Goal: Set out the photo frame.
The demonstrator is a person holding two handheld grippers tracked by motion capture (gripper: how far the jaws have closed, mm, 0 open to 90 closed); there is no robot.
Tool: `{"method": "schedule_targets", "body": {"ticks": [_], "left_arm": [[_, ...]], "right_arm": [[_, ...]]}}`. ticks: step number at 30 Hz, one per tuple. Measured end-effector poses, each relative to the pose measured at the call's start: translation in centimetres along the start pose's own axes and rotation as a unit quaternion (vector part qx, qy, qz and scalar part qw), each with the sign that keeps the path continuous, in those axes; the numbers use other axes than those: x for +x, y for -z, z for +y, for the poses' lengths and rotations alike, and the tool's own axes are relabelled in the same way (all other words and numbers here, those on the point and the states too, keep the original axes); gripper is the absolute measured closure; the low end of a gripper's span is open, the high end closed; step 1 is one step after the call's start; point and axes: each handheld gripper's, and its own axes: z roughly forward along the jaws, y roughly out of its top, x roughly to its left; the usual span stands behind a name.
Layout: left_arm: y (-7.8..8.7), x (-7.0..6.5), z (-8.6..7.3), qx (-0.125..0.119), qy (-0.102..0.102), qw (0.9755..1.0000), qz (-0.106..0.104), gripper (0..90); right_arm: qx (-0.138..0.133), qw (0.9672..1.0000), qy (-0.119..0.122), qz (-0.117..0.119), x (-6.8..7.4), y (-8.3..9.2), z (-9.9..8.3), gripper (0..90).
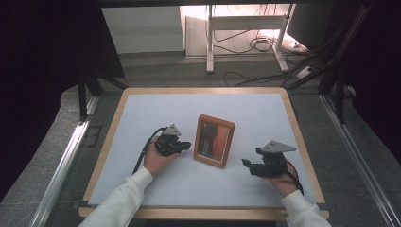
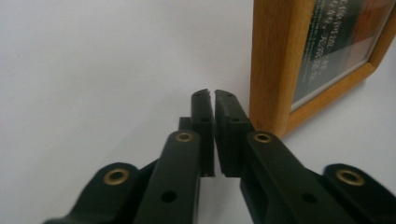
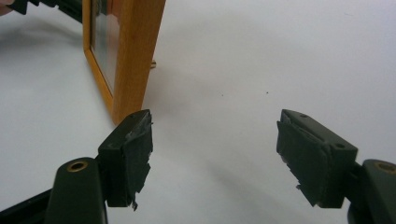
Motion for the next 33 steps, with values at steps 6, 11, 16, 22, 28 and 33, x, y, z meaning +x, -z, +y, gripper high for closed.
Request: {"method": "schedule_targets", "body": {"ticks": [6, 11, 16, 22, 28, 33], "left_arm": [[-1.0, -0.6, 0.4, 0.007, -0.005, 0.9998, -0.016, 89.9], [-0.9, -0.5, 0.4, 0.007, -0.003, 0.9997, -0.022, 89.9], [-0.9, -0.6, 0.2, 0.009, -0.006, 0.9997, -0.023, 89.9], [-0.8, -1.0, 0.1, 0.012, -0.012, 0.9995, -0.027, 89.9], [-0.7, -1.6, -0.1, 0.015, -0.022, 0.9991, -0.032, 89.9], [-0.5, -2.0, -0.2, 0.020, -0.029, 0.9989, -0.032, 89.9]], "right_arm": [[0.009, 0.9999, 0.008, -0.001, 0.2, -0.2, -0.4, 26.6], [0.009, 0.9999, 0.009, -0.002, 0.1, -0.3, -0.4, 26.5], [0.009, 0.9999, 0.011, -0.002, 0.1, -0.3, -0.4, 26.5], [0.009, 0.9999, 0.009, -0.003, 0.0, -0.2, -0.4, 26.3], [0.010, 0.9999, 0.010, -0.004, 0.0, -0.2, -0.5, 26.3], [0.010, 0.9999, 0.012, -0.003, 0.0, -0.2, -0.5, 26.2]]}}
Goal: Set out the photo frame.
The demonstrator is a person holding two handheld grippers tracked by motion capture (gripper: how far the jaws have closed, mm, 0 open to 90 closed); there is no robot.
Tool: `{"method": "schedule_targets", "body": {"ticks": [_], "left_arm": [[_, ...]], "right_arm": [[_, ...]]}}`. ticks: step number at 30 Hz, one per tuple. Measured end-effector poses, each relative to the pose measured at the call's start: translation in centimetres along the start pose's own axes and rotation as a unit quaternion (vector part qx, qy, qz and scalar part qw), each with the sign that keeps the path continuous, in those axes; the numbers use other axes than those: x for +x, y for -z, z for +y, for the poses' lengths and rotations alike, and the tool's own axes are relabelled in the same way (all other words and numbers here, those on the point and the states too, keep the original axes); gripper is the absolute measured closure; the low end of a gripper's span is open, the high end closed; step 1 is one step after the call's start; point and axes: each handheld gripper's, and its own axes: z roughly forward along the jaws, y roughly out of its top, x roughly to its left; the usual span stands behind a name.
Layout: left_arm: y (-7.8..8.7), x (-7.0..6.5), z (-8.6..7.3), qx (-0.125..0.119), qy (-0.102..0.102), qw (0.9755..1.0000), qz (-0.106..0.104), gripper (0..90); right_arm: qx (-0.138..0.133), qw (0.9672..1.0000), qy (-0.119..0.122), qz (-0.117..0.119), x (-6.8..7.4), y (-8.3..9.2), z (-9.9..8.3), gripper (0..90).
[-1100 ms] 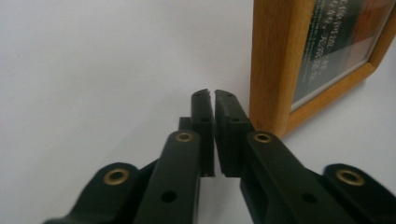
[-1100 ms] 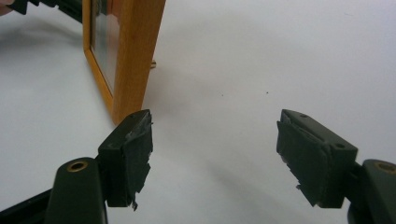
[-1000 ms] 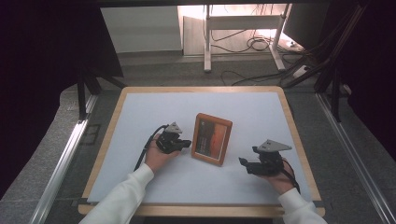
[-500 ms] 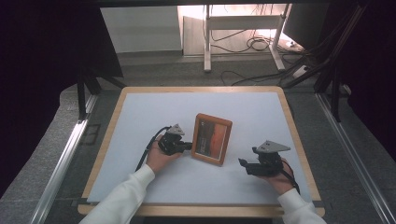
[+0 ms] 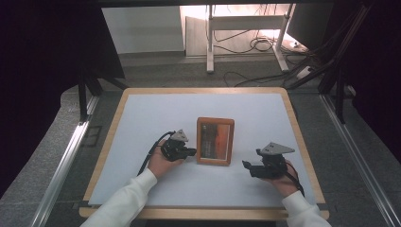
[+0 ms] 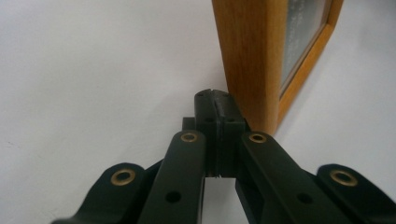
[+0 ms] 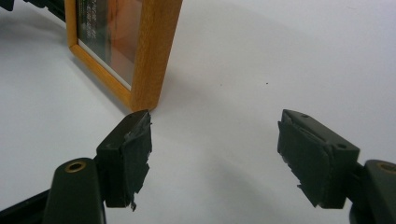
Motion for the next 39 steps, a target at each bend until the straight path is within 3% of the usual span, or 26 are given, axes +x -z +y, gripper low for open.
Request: {"method": "schedule_targets", "body": {"ticks": [20, 26, 35, 39], "left_arm": [[-0.3, 0.1, -0.1, 0.008, 0.004, 0.9999, -0.009, 89.8], [0.0, 0.0, -0.1, 0.003, 0.001, 1.0000, -0.001, 89.2], [2.7, 0.5, -1.3, -0.021, 0.016, 0.9995, 0.018, 88.1], [4.1, 0.5, -2.1, -0.039, 0.028, 0.9984, 0.030, 80.1]], "right_arm": [[-0.003, 1.0000, -0.002, 0.002, -0.5, 0.2, -0.3, 25.6], [-0.005, 1.0000, -0.001, -0.007, -0.6, 0.3, -0.4, 25.6], [-0.003, 0.9999, 0.005, -0.016, -0.4, 0.2, -0.5, 24.7], [-0.001, 0.9997, 0.002, -0.023, -0.6, 0.2, -0.9, 24.5]]}}
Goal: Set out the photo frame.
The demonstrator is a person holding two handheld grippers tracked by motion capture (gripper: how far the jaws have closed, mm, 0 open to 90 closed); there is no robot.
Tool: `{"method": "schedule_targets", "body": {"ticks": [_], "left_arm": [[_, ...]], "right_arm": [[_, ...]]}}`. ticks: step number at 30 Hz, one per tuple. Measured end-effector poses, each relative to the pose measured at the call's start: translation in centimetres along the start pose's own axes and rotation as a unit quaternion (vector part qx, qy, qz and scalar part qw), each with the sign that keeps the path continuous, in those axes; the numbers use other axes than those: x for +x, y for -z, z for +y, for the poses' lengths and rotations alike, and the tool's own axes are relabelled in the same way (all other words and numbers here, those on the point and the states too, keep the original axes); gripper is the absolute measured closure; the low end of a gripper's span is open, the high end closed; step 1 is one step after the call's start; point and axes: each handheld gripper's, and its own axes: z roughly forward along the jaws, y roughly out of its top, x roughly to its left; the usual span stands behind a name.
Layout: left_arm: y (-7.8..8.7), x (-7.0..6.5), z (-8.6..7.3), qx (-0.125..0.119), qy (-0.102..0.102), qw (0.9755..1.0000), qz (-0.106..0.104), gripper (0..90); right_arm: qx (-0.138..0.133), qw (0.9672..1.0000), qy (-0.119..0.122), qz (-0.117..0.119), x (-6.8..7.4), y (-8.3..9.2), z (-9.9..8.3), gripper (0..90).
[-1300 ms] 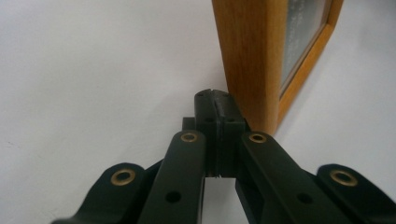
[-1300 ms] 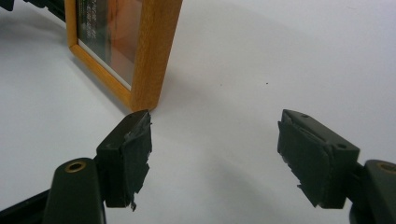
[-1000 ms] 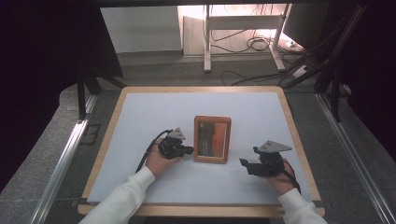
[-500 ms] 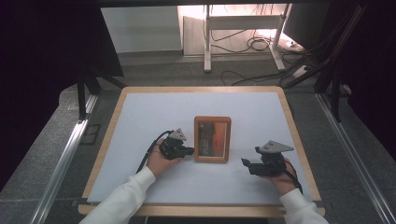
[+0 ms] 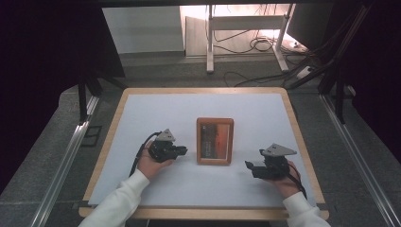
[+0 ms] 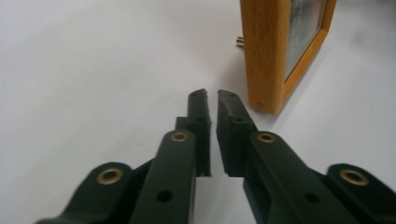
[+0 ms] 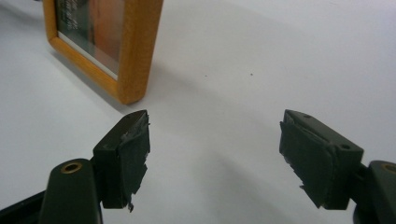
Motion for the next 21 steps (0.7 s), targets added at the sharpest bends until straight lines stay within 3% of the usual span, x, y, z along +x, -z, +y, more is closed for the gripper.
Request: {"method": "schedule_targets", "body": {"ticks": [4, 7, 9, 16, 21], "left_arm": [[1.5, -0.2, -1.4, -0.006, 0.023, 0.9995, 0.021, 65.2], [2.6, -0.5, -2.4, -0.009, 0.055, 0.9978, 0.037, 52.4], [3.1, -0.7, -2.9, -0.010, 0.066, 0.9966, 0.049, 45.5], [3.9, -0.5, -3.6, -0.007, 0.056, 0.9934, 0.100, 36.7], [4.1, -0.1, -4.2, 0.002, 0.050, 0.9921, 0.115, 35.7]], "right_arm": [[-0.003, 0.9999, -0.006, -0.007, -0.4, 0.2, -0.2, 24.4], [-0.010, 0.9999, -0.007, -0.010, -0.5, 0.6, -0.5, 24.3], [-0.015, 0.9997, -0.010, -0.014, -0.6, 0.7, -0.7, 24.4], [-0.027, 0.9987, -0.030, -0.031, -0.5, 0.6, -0.7, 24.4], [-0.031, 0.9978, -0.033, -0.048, -0.7, 0.2, -0.6, 24.3]]}}
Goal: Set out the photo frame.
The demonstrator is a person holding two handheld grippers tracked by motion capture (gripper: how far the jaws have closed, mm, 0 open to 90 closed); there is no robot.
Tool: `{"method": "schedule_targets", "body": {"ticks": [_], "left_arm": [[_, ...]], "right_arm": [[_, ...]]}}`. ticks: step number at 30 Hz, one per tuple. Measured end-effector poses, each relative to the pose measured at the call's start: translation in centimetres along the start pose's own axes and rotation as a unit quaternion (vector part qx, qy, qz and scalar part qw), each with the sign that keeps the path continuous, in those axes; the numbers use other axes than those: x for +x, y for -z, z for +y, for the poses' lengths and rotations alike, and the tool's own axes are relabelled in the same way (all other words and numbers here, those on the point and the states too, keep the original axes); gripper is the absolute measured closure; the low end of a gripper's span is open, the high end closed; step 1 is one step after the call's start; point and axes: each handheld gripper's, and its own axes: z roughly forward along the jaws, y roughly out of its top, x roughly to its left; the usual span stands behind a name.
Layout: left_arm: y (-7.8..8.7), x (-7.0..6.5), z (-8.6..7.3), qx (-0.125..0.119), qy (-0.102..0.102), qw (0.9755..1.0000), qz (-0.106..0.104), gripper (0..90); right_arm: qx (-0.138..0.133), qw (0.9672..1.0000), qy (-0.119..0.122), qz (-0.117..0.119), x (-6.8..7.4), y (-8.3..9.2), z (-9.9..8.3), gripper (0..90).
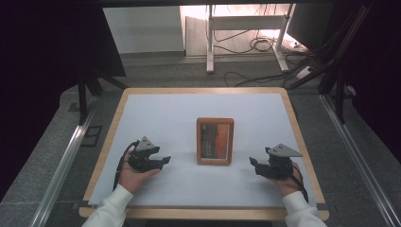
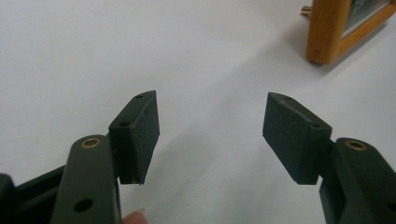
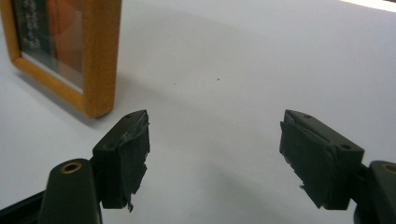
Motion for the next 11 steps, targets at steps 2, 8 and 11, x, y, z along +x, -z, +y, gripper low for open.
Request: {"method": "schedule_targets", "body": {"ticks": [2, 8, 11], "left_arm": [[0.02, 0.11, -0.10, 0.000, 0.002, 1.0000, 0.003, 35.2], [-0.30, -0.15, -0.01, 0.003, 0.001, 1.0000, 0.009, 34.0], [-0.67, -0.41, 0.26, 0.004, -0.002, 0.9999, 0.011, 32.8]], "right_arm": [[0.002, 1.0000, -0.003, -0.003, -0.13, -0.22, 0.01, 24.4], [0.006, 0.9999, 0.010, -0.012, -0.13, -0.39, -0.06, 23.8], [0.003, 0.9999, 0.011, -0.011, -0.14, -0.18, -0.10, 23.4]]}}
